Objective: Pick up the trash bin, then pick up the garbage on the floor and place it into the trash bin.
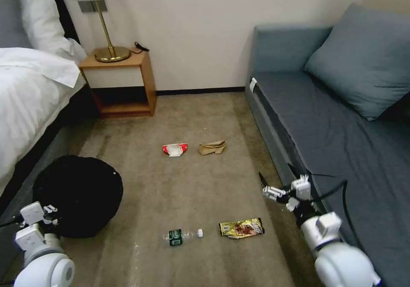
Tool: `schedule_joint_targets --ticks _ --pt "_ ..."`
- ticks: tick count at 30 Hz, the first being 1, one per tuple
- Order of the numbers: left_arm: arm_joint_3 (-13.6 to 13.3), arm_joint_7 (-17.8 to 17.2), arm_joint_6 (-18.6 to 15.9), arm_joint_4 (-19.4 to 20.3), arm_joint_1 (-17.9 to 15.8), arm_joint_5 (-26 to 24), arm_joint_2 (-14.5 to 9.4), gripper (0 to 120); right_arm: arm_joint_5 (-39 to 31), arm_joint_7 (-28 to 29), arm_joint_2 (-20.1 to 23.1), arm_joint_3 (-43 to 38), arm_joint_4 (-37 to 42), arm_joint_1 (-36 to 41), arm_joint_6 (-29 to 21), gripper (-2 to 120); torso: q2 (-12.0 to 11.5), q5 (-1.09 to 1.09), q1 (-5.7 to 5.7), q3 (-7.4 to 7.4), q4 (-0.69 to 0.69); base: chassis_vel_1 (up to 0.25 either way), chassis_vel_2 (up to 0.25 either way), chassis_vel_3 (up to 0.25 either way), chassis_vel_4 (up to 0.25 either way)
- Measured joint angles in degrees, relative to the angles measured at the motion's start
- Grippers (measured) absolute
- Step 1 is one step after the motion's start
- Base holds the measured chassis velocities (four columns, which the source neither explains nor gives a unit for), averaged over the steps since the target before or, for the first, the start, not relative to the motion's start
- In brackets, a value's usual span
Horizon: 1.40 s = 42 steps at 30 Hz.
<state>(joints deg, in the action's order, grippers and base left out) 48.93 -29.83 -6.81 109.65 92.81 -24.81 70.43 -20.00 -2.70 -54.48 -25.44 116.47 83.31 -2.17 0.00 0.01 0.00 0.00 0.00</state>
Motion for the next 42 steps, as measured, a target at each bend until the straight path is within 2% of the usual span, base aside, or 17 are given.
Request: schedule_joint_targets --ticks 4,8,9,10,12,13,14,15,16,17,18,20,24,29,36,42 --pt "-0.05 1.36 0.41 -0.45 0.32 1.21 0.78 3 -4.71 -2.52 6.12 6.67 -4.20 -9.15 -3.78 100 0.00 0.02 0.00 0.00 0.00 0.000 0.000 0.000 0.000" --pt "-0.01 2.04 0.44 -0.46 0.56 1.38 1.16 3 -6.90 -5.34 8.29 10.44 -6.59 -14.49 -6.49 100 0.00 0.01 0.00 0.01 0.00 0.000 0.000 0.000 0.000" --pt "0.15 2.79 0.82 -0.56 0.75 1.69 1.70 3 -8.55 -9.37 9.81 15.65 -10.08 -21.52 -8.82 100 0.00 -0.03 0.00 0.00 0.02 0.000 0.000 0.000 0.000" --pt "0.15 2.79 0.82 -0.56 0.75 1.69 1.70 3 -8.55 -9.37 9.81 15.65 -10.08 -21.52 -8.82 100 0.00 -0.03 0.00 0.00 0.02 0.000 0.000 0.000 0.000" --pt "0.27 3.47 1.63 -0.79 1.00 1.81 2.23 3 -9.06 -13.41 10.02 20.39 -14.01 -28.17 -10.47 100 -0.01 0.05 0.00 0.02 0.01 0.000 0.000 0.000 0.000" --pt "0.37 3.87 2.15 -1.04 1.32 2.27 2.63 3 -9.15 -15.69 9.06 25.33 -17.75 -34.49 -11.42 100 0.00 -0.08 -0.01 -0.01 -0.02 0.000 0.000 0.000 0.000" --pt "0.35 4.03 2.30 -1.19 1.46 2.51 2.73 3 -9.17 -16.29 8.52 27.47 -18.90 -36.54 -11.64 100 0.00 -0.09 0.00 0.00 -0.02 0.000 0.000 0.000 0.000" --pt "0.34 4.61 2.78 -1.86 2.00 3.45 2.86 3 -9.19 -16.97 6.49 32.58 -22.26 -41.78 -12.27 100 -0.01 0.02 0.00 0.01 -0.03 0.000 0.000 0.000 0.000" --pt "0.34 4.61 2.78 -1.86 2.00 3.45 2.86 3 -9.19 -16.97 6.49 32.58 -22.26 -41.78 -12.27 100 -0.01 0.02 0.00 0.01 -0.03 0.000 0.000 0.000 0.000" --pt "0.38 5.02 3.91 -3.06 2.69 5.20 2.78 3 -9.10 -17.16 2.52 38.93 -27.28 -47.89 -12.75 100 -0.01 -0.06 0.00 0.01 0.04 0.000 0.000 0.000 0.000" --pt "0.51 5.18 4.30 -3.41 3.14 5.68 2.68 3 -8.54 -17.40 -0.48 42.45 -30.60 -50.73 -13.15 100 -0.01 -0.04 0.00 0.01 0.05 0.000 0.000 0.000 0.000" --pt "0.57 5.22 4.42 -3.40 3.31 5.75 2.64 3 -8.07 -17.59 -2.05 43.84 -32.17 -51.89 -13.27 100 -0.01 -0.02 0.00 0.01 0.04 0.000 0.000 0.000 0.000" --pt "1.14 5.25 5.08 -1.87 4.48 5.36 2.58 3 -4.22 -18.80 -9.93 50.50 -39.14 -55.73 -13.48 100 -0.01 -0.04 0.00 0.00 0.01 0.000 0.000 0.000 0.000" --pt "1.17 5.24 5.88 -1.16 5.52 5.84 2.96 3 -0.72 -19.94 -13.36 55.17 -41.28 -56.11 -13.55 100 -0.01 -0.04 0.00 0.00 0.01 0.000 0.000 0.000 0.000" --pt "0.78 5.24 6.07 -0.68 5.30 6.98 3.37 3 3.60 -21.55 -14.25 59.35 -41.89 -53.65 -13.76 100 -0.01 -0.03 0.00 0.00 0.01 0.000 0.000 0.000 0.000" --pt "1.22 5.24 5.51 -1.49 3.88 6.45 1.80 3 7.35 -23.31 -13.95 59.86 -41.52 -50.23 -13.93 100 -0.01 -0.01 0.00 -0.01 -0.01 0.000 0.000 0.000 0.000"
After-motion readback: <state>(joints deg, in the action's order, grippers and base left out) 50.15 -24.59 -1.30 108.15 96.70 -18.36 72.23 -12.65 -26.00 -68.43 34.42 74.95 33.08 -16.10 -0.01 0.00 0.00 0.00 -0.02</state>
